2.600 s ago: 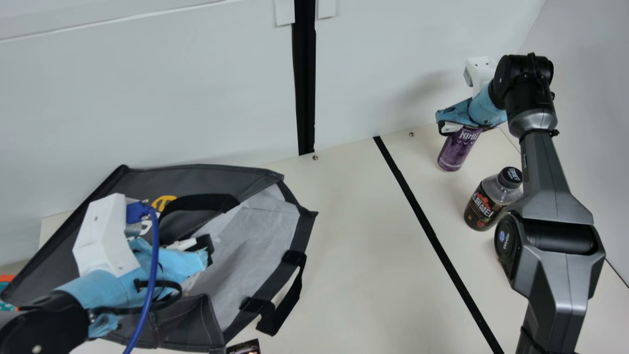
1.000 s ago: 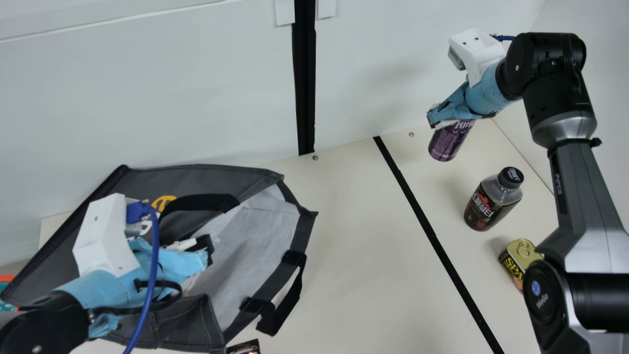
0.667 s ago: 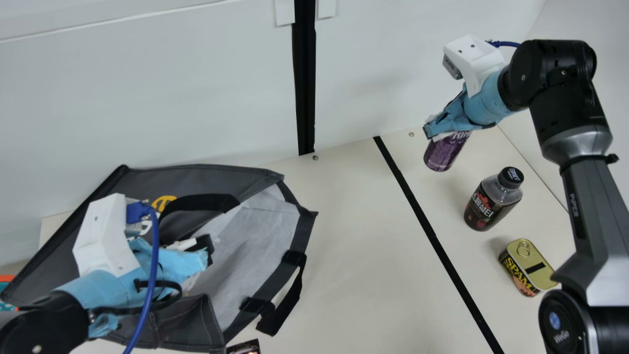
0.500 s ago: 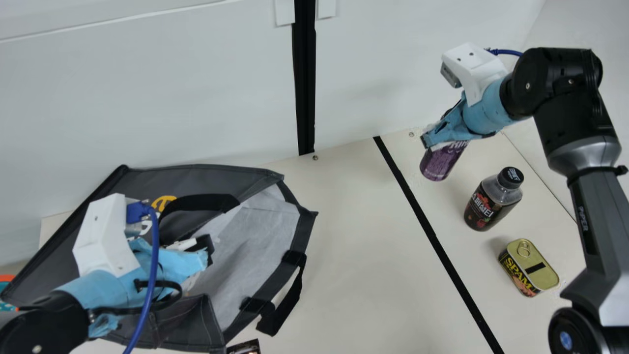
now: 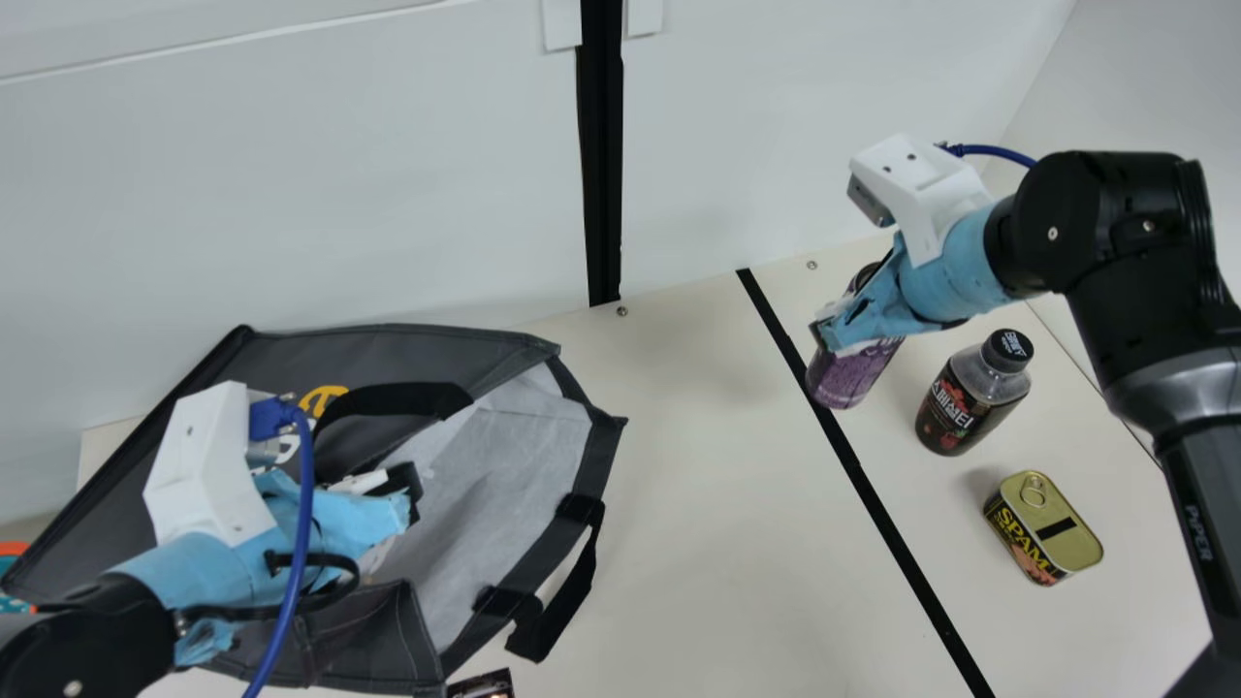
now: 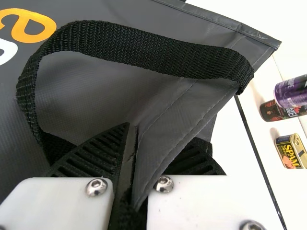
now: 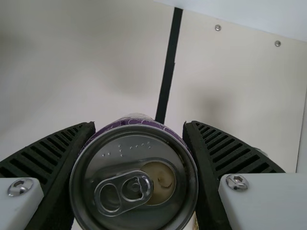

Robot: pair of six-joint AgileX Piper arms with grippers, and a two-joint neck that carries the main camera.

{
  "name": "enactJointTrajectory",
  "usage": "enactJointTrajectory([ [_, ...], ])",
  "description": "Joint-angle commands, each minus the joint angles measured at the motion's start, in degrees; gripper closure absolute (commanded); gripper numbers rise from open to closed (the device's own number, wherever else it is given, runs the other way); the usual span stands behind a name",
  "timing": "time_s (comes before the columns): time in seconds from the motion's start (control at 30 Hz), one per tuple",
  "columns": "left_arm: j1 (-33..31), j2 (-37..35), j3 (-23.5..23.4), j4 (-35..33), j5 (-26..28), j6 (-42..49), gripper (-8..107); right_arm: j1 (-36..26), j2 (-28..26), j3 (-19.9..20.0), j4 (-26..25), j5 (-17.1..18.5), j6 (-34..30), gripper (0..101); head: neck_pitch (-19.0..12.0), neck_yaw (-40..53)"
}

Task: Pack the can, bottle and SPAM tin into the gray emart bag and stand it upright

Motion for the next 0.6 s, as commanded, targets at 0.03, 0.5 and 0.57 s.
enactJointTrajectory([
  [0.03,0.0,0.0,0.0,0.0,0.0,0.0,107,0.73,-1.34,1.82,0.31,0.01,-0.33,101,-1.3,-0.14],
  [0.5,0.0,0.0,0.0,0.0,0.0,0.0,107,3.57,-6.97,9.5,4.16,0.01,-5.46,101,-1.3,-0.14],
  [0.57,0.0,0.0,0.0,0.0,0.0,0.0,107,3.92,-7.69,10.57,4.78,0.01,-6.57,101,-1.3,-0.14],
])
